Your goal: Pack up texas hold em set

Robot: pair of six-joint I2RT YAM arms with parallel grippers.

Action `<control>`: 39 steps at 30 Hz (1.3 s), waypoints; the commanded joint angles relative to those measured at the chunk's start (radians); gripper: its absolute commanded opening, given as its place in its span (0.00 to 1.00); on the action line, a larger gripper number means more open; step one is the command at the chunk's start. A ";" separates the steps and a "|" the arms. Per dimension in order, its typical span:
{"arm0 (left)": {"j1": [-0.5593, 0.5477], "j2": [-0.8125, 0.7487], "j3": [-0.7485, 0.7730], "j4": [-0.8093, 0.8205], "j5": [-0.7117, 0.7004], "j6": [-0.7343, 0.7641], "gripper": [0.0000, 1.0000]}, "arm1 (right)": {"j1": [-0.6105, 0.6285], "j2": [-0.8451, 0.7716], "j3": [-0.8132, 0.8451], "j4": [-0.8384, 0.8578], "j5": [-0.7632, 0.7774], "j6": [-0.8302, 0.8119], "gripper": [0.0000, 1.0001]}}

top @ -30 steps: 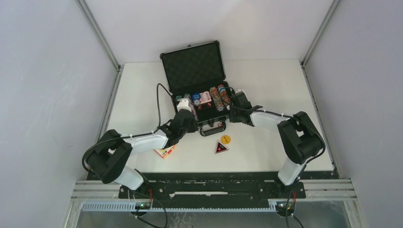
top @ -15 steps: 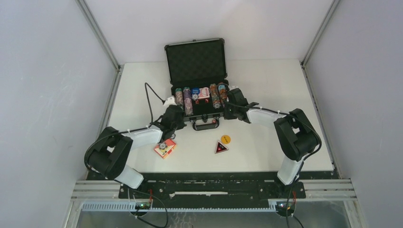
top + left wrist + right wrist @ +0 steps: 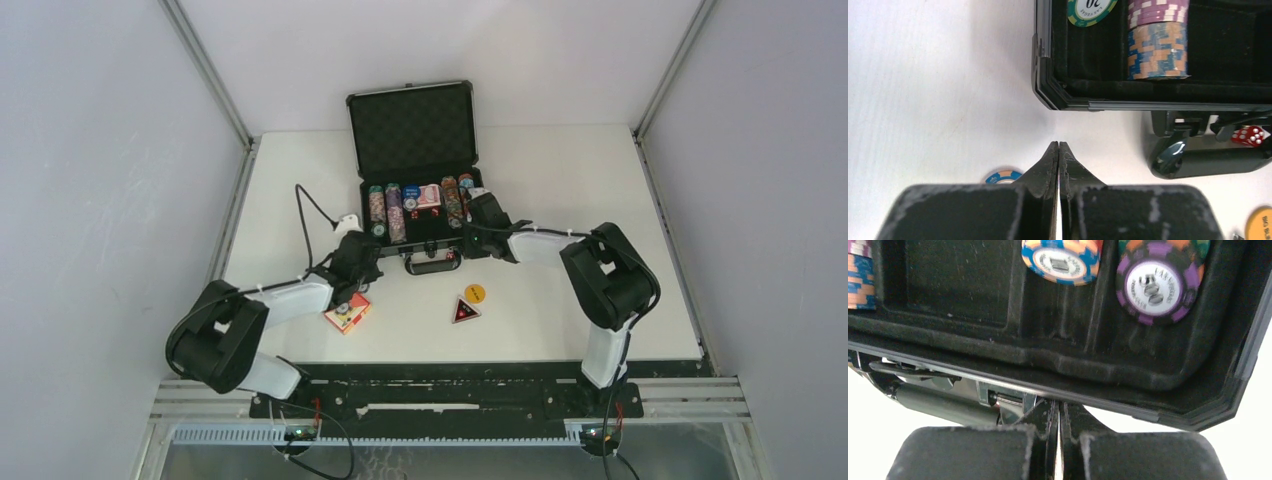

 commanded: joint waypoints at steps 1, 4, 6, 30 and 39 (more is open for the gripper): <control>0.001 -0.073 -0.026 0.059 0.004 -0.006 0.05 | 0.033 0.044 0.041 0.108 -0.108 -0.003 0.00; 0.000 -0.096 -0.039 0.064 -0.010 -0.004 0.08 | 0.055 0.040 0.042 0.142 -0.135 -0.005 0.00; 0.000 -0.106 -0.045 0.066 -0.013 -0.003 0.09 | 0.067 0.034 0.042 0.168 -0.156 -0.003 0.00; 0.001 -0.095 -0.042 0.080 0.008 -0.007 0.17 | 0.081 -0.082 0.004 0.126 -0.074 -0.050 0.00; 0.000 -0.097 -0.044 0.074 0.003 -0.003 0.17 | 0.082 -0.044 0.044 0.132 -0.090 -0.050 0.00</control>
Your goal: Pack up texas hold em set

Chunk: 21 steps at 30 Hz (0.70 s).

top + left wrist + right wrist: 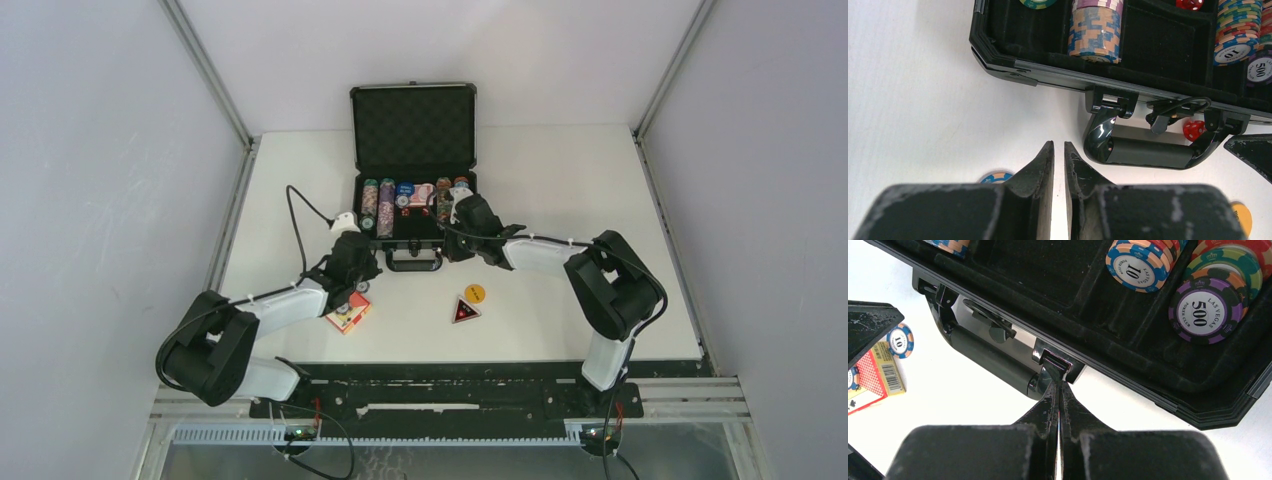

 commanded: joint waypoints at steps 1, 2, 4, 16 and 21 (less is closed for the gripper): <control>0.000 -0.016 -0.013 0.025 0.000 -0.003 0.17 | 0.006 0.000 0.058 0.056 -0.005 -0.022 0.00; 0.000 -0.016 -0.012 0.025 0.000 -0.002 0.17 | 0.008 0.008 0.073 0.052 -0.007 -0.024 0.00; 0.001 -0.015 -0.012 0.026 0.003 0.001 0.17 | 0.012 0.035 0.103 0.035 -0.009 -0.030 0.00; 0.001 -0.011 -0.007 0.032 0.026 0.013 0.17 | -0.005 -0.078 -0.005 0.065 0.026 0.003 0.00; -0.002 -0.024 -0.011 0.044 0.035 0.013 0.17 | -0.039 -0.146 -0.088 0.056 0.042 -0.010 0.00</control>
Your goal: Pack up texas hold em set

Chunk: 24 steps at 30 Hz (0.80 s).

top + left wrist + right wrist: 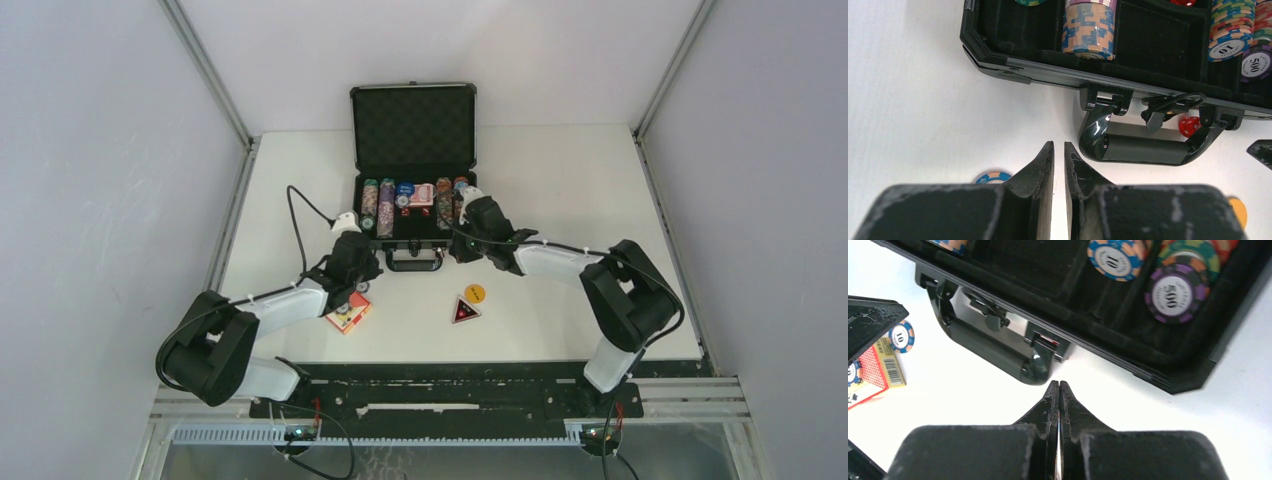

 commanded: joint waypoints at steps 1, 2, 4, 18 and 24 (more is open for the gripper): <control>-0.003 -0.025 -0.011 0.044 0.017 0.013 0.17 | -0.034 -0.079 -0.042 0.041 0.031 -0.006 0.00; -0.002 -0.024 -0.011 0.043 0.019 0.013 0.17 | -0.039 -0.078 -0.053 0.045 0.034 -0.003 0.00; -0.002 -0.024 -0.010 0.044 0.022 0.012 0.17 | -0.052 -0.069 -0.066 0.056 0.032 0.007 0.00; -0.002 -0.029 -0.009 0.035 0.020 0.015 0.17 | -0.173 -0.038 0.017 -0.141 0.255 -0.007 0.00; -0.002 -0.034 -0.010 0.037 0.024 0.017 0.17 | -0.215 0.019 0.068 -0.106 0.187 -0.007 0.00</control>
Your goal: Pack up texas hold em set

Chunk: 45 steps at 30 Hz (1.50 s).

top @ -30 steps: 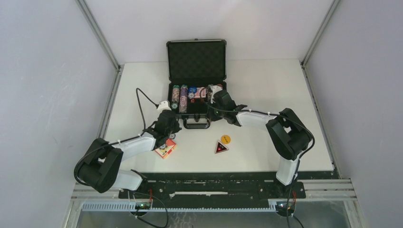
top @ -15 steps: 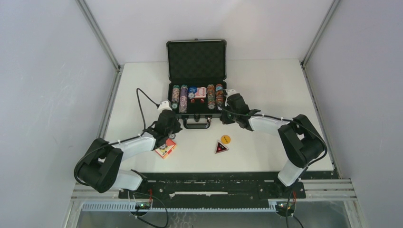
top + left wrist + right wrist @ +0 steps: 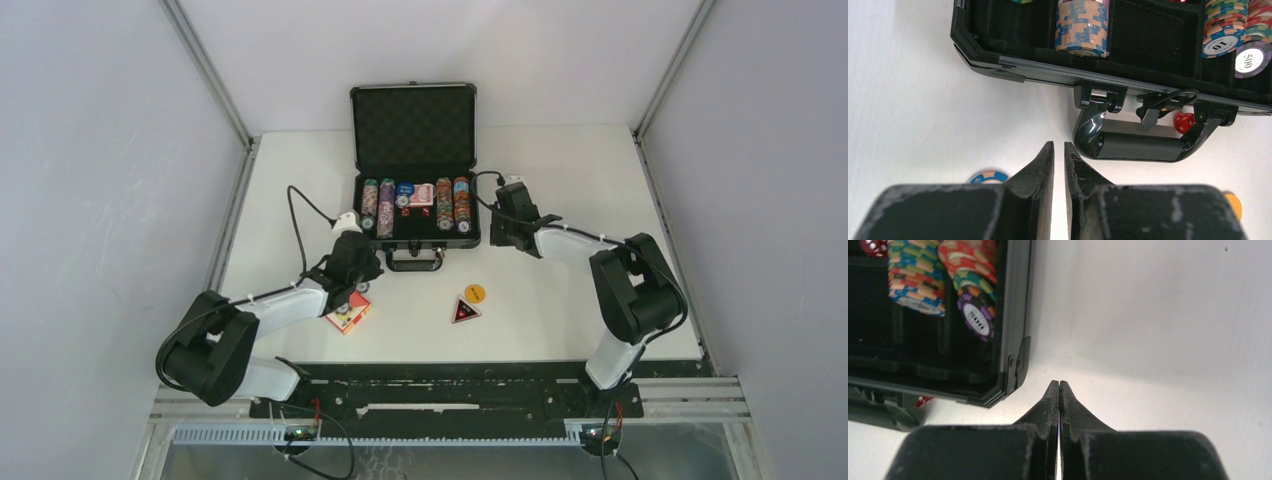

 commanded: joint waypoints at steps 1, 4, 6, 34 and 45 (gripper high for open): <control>-0.003 -0.036 -0.011 0.031 0.001 0.015 0.17 | -0.015 0.067 0.110 -0.012 -0.002 -0.015 0.00; -0.002 -0.046 -0.012 0.026 -0.003 0.016 0.17 | -0.010 0.125 0.190 -0.025 -0.044 -0.011 0.00; -0.002 -0.056 -0.014 0.021 -0.012 0.019 0.17 | 0.002 0.152 0.222 -0.025 -0.065 -0.011 0.00; -0.002 -0.095 -0.026 0.003 -0.058 -0.007 0.43 | 0.146 0.070 0.238 -0.053 -0.012 -0.008 0.15; -0.001 -0.158 0.021 0.003 -0.056 0.013 0.94 | 0.343 0.051 0.143 -0.035 0.096 -0.009 0.52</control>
